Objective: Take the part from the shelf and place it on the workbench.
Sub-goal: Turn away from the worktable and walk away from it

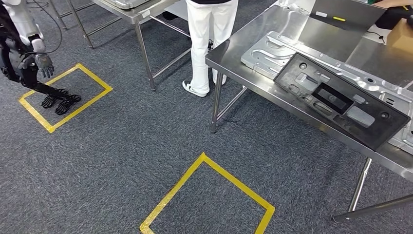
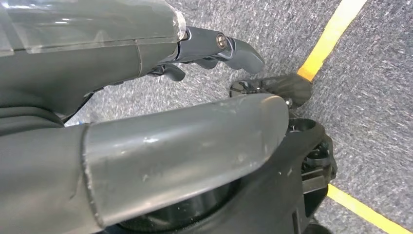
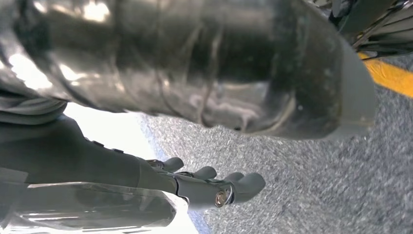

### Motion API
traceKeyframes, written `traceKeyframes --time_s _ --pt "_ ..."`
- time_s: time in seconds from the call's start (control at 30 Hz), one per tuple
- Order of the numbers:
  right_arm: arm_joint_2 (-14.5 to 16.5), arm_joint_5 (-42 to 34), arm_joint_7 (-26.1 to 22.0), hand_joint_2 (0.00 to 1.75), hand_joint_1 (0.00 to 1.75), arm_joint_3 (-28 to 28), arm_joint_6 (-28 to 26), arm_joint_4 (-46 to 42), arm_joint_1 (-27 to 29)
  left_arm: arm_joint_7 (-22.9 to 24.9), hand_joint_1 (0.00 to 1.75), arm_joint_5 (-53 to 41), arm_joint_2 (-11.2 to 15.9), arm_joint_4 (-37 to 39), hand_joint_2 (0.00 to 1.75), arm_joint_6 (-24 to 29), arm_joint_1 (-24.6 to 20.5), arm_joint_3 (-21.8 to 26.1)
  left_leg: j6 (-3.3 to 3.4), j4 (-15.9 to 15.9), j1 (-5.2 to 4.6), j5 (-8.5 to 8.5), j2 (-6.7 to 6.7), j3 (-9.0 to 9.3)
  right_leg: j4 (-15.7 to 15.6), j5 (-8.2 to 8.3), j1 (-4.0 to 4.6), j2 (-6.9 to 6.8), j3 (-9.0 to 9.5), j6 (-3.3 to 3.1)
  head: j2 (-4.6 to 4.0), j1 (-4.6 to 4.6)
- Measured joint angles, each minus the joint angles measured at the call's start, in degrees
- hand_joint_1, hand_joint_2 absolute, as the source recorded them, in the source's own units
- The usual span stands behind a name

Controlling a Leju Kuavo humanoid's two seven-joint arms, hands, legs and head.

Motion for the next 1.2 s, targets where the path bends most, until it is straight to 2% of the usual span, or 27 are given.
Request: traceKeyframes --time_s 0.03,0.07,0.1,0.13,0.2,0.27,0.33,0.37,0.43,0.47,0.5,0.53,0.57,0.6,0.63,0.67,0.73,0.77,0.83,0.87,0.93,1.0,1.03,1.07,1.1,1.13,1.2 --pt "-0.02 0.13 0.34 0.0 0.0 0.0 0.34 0.04 0.0 0.0 0.0 0.03 -0.01 0.0 0.0 0.0 0.03 -0.01 0.08 0.02 -0.11 0.07 -0.56 -0.12 3.21 -1.09 0.05 0.29 -1.46 -0.04 0.0 0.0" --pt "-0.03 0.23 0.63 0.0 0.0 0.0 0.67 0.09 0.0 0.01 0.0 0.07 -0.01 0.0 0.0 0.0 0.08 -0.02 0.12 0.05 -0.21 0.11 -1.21 -0.16 4.51 -0.94 0.1 0.41 -2.07 -0.17 0.0 0.0" --pt "-0.03 0.34 0.87 0.0 0.0 0.0 0.93 0.15 0.0 0.01 0.0 0.1 -0.01 0.01 0.0 0.0 0.13 -0.03 0.12 0.08 -0.31 0.13 -1.94 -0.1 3.38 0.47 0.13 0.56 -1.55 -0.4 0.0 0.0" --pt "-0.04 0.43 1.06 0.0 0.0 -0.01 1.16 0.2 -0.01 0.01 0.0 0.13 -0.01 0.01 0.0 0.0 0.15 -0.04 0.11 0.09 -0.4 0.14 -2.69 0.0 0.18 2.7 0.17 0.94 -0.07 -0.72 0.0 0.0" --pt "-0.09 0.58 1.33 0.0 0.0 -0.01 1.55 0.27 0.04 0.0 0.0 0.15 -0.09 0.03 0.0 0.01 0.04 -0.04 -0.05 0.21 -0.53 0.15 -4.06 0.03 -7.73 6.55 0.19 3.45 3.43 -1.61 0.0 -0.03" --pt "-0.13 0.77 1.46 0.0 0.0 -0.01 1.88 0.33 -0.02 0.01 0.0 0.22 -0.22 0.05 0.0 0.05 -0.09 -0.04 -0.63 0.33 -0.36 0.34 -5.24 -0.47 -11.5 7.54 0.3 5.41 4.91 -2.21 0.0 -0.03" --pt "-0.09 1.03 1.5 0.0 0.0 0.0 2.19 0.36 -0.29 0.04 0.0 0.33 -0.24 0.08 0.0 0.12 -0.01 -0.04 -1.46 0.25 -0.14 0.62 -6.41 -0.96 -12.19 7.59 0.24 4.66 5.08 -2.44 0.0 -0.03" --pt "-0.06 1.18 1.52 0.0 0.0 -0.01 2.32 0.37 -0.38 0.04 0.0 0.42 -0.22 0.09 0.0 0.15 0.09 -0.04 -1.77 0.49 -0.21 0.44 -6.04 -1.16 -12.68 7.78 0.12 3.92 5.32 -2.63 0.0 -0.06" --pt "-0.01 1.44 1.58 0.0 0.0 -0.03 2.43 0.38 -0.38 0.06 0.0 0.6 -0.19 0.13 0.0 0.2 0.13 -0.05 -2.23 3.6 -0.38 -1.63 -3.37 -2.69 -13.7 8.19 -0.17 2.2 5.83 -3.15 0.0 -0.23" --pt "-0.01 1.53 1.62 0.0 0.0 -0.04 2.5 0.38 -0.31 0.07 0.0 0.68 -0.19 0.13 0.0 0.22 0.07 -0.07 -2.43 6.9 -0.33 -3.46 -1.67 -4.27 -13.84 8.22 -0.03 1.3 5.93 -3.33 0.0 -0.31" --pt "-0.01 1.61 1.66 0.0 0.0 -0.04 2.6 0.38 -0.26 0.07 0.0 0.74 -0.19 0.13 0.0 0.25 0.01 -0.07 -2.67 10.83 -0.16 -5.35 -0.7 -6.18 -13.86 8.19 0.05 0.39 5.9 -3.48 0.0 -0.38" --pt "-0.01 1.69 1.67 0.0 0.0 -0.04 2.72 0.38 -0.25 0.07 0.0 0.78 -0.19 0.13 0.0 0.27 -0.02 -0.08 -2.94 14.27 -0.01 -6.64 -0.24 -7.82 -13.81 8.13 0.13 -0.54 5.85 -3.51 0.0 -0.39" --pt "-0.01 1.77 1.68 0.0 0.0 -0.04 2.85 0.38 -0.28 0.07 0.0 0.81 -0.19 0.13 0.0 0.29 0.02 -0.08 -3.18 16.17 0.17 -6.97 -0.02 -8.66 -13.74 8.05 0.17 -1.41 5.83 -3.49 0.0 -0.39" --pt "0.0 1.84 1.69 0.0 0.0 -0.04 2.93 0.38 -0.32 0.07 0.0 0.83 -0.19 0.13 0.0 0.32 0.1 -0.08 -3.36 15.78 0.31 -6.17 0.19 -8.3 -13.65 7.95 0.17 -2.2 5.84 -3.41 0.0 -0.39" --pt "0.01 1.91 1.71 0.0 0.0 -0.04 3.01 0.38 -0.36 0.07 0.0 0.86 -0.19 0.14 0.0 0.35 0.16 -0.08 -3.46 13.07 0.43 -4.48 0.59 -6.72 -13.5 7.8 0.14 -2.92 5.89 -3.26 0.0 -0.39" --pt "0.02 2.03 1.75 0.0 0.0 -0.04 3.06 0.38 -0.41 0.07 0.0 0.9 -0.18 0.14 0.0 0.39 0.17 -0.08 -3.47 8.88 0.5 -2.59 1.56 -4.36 -13.26 7.6 0.13 -3.59 5.95 -3.05 0.0 -0.39" --pt "0.04 2.35 1.82 0.0 0.0 -0.03 3.13 0.39 -0.44 0.07 0.0 0.98 -0.15 0.15 0.0 0.48 0.0 -0.08 -3.08 2.08 0.2 -0.53 3.64 -0.65 -12.66 7.1 0.36 -4.78 5.99 -2.46 0.0 -0.38" --pt "0.05 2.48 1.85 0.0 0.0 -0.02 3.12 0.39 -0.47 0.06 0.0 1.04 -0.15 0.15 0.0 0.51 -0.04 -0.08 -2.8 0.64 0.01 -0.36 4.17 0.02 -12.45 6.95 0.49 -5.26 6.0 -2.18 0.0 -0.36" --pt "0.06 2.65 1.86 0.0 0.0 0.05 3.1 0.4 -0.63 0.06 0.0 1.14 -0.15 0.15 0.0 0.58 0.1 -0.08 -2.15 0.36 -0.21 -0.31 3.28 -0.27 -12.44 6.91 0.58 -6.18 6.16 -1.67 0.0 -0.31" --pt "0.05 2.71 1.86 0.0 0.0 0.1 3.1 0.4 -0.72 0.07 0.0 1.18 -0.15 0.15 0.0 0.63 0.24 -0.08 -1.8 0.18 -0.13 -0.1 2.73 -0.31 -12.26 6.66 0.44 -5.87 6.21 -1.35 0.0 -0.31" --pt "0.05 2.84 1.87 0.0 0.0 0.24 3.1 0.4 -0.76 0.08 0.0 1.2 -0.1 0.17 0.0 0.77 0.32 -0.08 -0.97 -0.23 0.13 0.41 1.59 -0.35 -9.58 4.42 0.15 -3.2 5.17 -0.81 0.0 -0.31" --pt "0.04 2.9 1.88 0.0 0.0 0.35 3.1 0.4 -0.66 0.09 0.0 1.21 -0.06 0.19 0.0 0.83 0.16 -0.08 -0.47 -0.31 0.13 0.73 0.41 -0.6 -2.6 0.33 0.04 -0.21 2.0 -0.58 0.0 -0.31" --pt "0.04 2.91 1.88 0.0 0.0 0.38 3.11 0.4 -0.6 0.09 0.0 1.21 -0.07 0.2 0.0 0.83 0.1 -0.08 -0.37 -0.28 0.06 0.81 -0.29 -0.74 1.15 -1.23 0.06 0.28 0.23 -0.56 0.0 -0.31" --pt "0.04 2.93 1.88 0.0 0.0 0.4 3.11 0.4 -0.56 0.1 0.0 1.25 -0.08 0.2 0.0 0.83 0.12 -0.08 -0.32 -0.24 -0.02 0.85 -1.06 -0.82 3.53 -1.72 0.08 0.45 -0.92 -0.58 0.0 -0.31" --pt "0.04 2.98 1.88 0.0 0.0 0.41 3.12 0.41 -0.53 0.11 0.0 1.28 -0.08 0.2 0.0 0.83 0.18 -0.08 -0.3 -0.15 -0.06 0.87 -1.9 -0.83 3.75 -0.95 0.09 0.56 -1.11 -0.67 0.0 -0.31" --pt "0.04 3.03 1.88 0.0 0.0 0.42 3.12 0.41 -0.51 0.13 0.0 1.32 -0.08 0.2 0.0 0.83 0.24 -0.08 -0.33 -0.06 -0.08 0.88 -2.79 -0.8 1.72 0.89 0.09 0.79 -0.22 -0.81 0.0 -0.31" --pt "0.03 3.17 1.88 0.0 0.0 0.42 3.14 0.41 -0.44 0.15 0.0 1.37 -0.1 0.2 0.0 0.83 0.22 -0.08 -0.52 0.21 -0.15 0.86 -4.46 -0.8 -5.93 5.12 0.03 2.74 3.2 -1.24 0.0 -0.31"
